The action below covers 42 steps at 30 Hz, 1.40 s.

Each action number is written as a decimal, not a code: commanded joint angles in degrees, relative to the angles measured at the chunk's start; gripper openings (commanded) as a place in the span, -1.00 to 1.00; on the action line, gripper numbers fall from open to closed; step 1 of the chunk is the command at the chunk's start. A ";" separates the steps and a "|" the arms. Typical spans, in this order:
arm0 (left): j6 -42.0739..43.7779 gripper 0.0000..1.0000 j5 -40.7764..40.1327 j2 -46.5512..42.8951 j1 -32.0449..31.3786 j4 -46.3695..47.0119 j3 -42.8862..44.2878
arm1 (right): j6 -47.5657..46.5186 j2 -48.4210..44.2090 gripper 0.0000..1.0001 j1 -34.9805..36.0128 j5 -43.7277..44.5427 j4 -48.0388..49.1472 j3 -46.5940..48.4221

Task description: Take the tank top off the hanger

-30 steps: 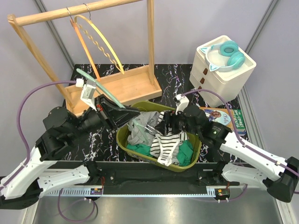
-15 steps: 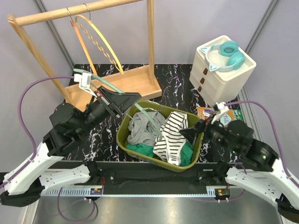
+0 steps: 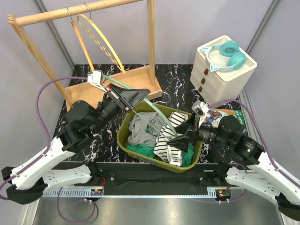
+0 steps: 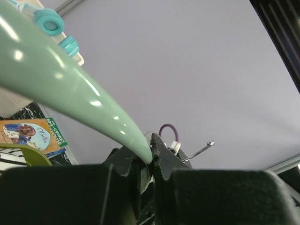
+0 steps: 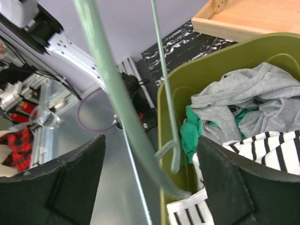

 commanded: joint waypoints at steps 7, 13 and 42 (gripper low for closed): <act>-8.74 -1.00 -4.36 -2.20 -0.28 13.51 -4.81 | -1.75 -7.51 0.02 0.24 3.18 11.94 -10.56; -7.35 -0.63 -0.76 -1.24 -0.28 16.42 -5.96 | 1.77 -14.71 -1.00 0.24 6.44 16.61 -14.17; 27.55 0.50 -14.46 -39.81 -0.46 -25.76 -18.17 | -9.88 26.42 -1.00 0.24 39.31 -8.09 25.52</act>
